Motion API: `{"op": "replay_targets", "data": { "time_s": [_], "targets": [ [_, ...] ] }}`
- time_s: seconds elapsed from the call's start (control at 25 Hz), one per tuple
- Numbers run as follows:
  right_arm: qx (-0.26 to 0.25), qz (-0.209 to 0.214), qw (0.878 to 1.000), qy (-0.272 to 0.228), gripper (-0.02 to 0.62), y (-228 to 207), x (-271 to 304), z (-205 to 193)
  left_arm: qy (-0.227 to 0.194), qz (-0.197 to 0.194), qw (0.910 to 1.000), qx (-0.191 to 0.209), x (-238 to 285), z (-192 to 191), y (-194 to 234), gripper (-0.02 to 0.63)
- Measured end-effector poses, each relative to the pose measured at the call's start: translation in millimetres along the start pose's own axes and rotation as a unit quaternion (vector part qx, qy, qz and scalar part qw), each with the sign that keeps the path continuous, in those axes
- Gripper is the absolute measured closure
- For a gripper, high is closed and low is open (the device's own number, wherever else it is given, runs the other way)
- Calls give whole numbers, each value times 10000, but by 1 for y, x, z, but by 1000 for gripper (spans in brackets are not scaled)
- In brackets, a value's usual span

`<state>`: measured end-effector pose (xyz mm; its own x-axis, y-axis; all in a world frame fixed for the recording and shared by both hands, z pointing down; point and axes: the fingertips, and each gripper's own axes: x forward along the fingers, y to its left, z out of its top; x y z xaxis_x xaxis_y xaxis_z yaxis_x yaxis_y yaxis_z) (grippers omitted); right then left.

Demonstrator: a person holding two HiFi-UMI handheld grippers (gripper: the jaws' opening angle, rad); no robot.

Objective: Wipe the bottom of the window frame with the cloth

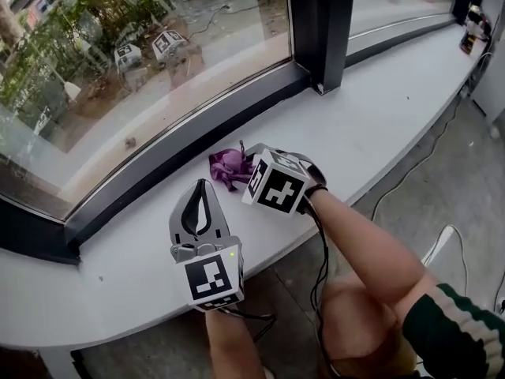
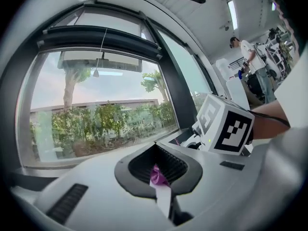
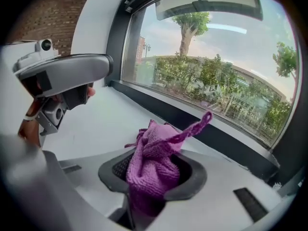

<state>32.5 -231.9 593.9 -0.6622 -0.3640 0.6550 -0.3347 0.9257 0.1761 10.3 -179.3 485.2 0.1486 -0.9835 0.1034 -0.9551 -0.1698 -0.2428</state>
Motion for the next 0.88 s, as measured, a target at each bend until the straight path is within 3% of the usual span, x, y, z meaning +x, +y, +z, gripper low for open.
{"op": "replay_targets", "data": {
  "time_s": [0.48,0.88],
  "targets": [
    [196,-355,9990,184,448,-49,-31,-42,-117,-363,9990,-253,24,12,-41,603],
    [694,-905,9929,337,448,-104,-64,-87,-101,-744,9966,-328,41,14,-80,603]
  ]
}}
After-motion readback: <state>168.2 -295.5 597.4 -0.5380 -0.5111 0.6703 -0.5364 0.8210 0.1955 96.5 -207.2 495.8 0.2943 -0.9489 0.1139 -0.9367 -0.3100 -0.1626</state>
